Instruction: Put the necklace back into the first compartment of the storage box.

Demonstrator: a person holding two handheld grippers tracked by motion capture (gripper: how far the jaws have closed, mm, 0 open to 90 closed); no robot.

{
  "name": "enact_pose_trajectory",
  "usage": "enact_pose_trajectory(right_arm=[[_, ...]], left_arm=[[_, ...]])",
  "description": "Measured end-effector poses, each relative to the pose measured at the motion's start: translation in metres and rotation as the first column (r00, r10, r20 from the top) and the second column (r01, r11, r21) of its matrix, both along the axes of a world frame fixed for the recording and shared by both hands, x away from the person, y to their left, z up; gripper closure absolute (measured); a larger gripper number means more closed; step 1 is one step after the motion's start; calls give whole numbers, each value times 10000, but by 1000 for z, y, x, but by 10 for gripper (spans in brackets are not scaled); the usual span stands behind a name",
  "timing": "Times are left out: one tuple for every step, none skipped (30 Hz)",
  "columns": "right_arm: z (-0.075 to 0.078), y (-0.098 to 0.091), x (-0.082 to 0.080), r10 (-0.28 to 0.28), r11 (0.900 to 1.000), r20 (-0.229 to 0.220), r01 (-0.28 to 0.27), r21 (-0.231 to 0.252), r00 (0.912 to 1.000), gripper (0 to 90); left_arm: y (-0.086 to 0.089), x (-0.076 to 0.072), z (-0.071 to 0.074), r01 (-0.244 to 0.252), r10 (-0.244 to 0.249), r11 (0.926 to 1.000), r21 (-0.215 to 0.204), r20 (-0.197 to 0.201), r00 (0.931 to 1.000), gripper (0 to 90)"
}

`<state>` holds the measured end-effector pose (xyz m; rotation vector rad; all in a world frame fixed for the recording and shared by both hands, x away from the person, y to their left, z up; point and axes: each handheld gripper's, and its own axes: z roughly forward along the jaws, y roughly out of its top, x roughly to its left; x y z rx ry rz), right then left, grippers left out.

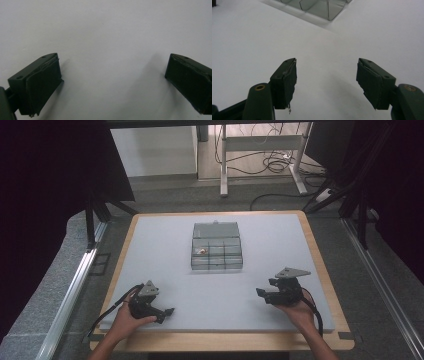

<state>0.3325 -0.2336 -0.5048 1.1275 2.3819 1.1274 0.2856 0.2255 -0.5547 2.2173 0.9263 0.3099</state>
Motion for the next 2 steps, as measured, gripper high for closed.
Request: enact_pose_trajectory(right_arm=[[0, 0, 0, -25, 10000, -22, 25, -7, 10000, 318], [-1, -1, 1, -45, 10000, -7, 45, -35, 10000, 316]], left_arm=[[0, 0, 0, 0, 0, 10000, 4, -8, 10000, 2], [0, 0, 0, 1, -1, 10000, 2, -1, 10000, 2]])
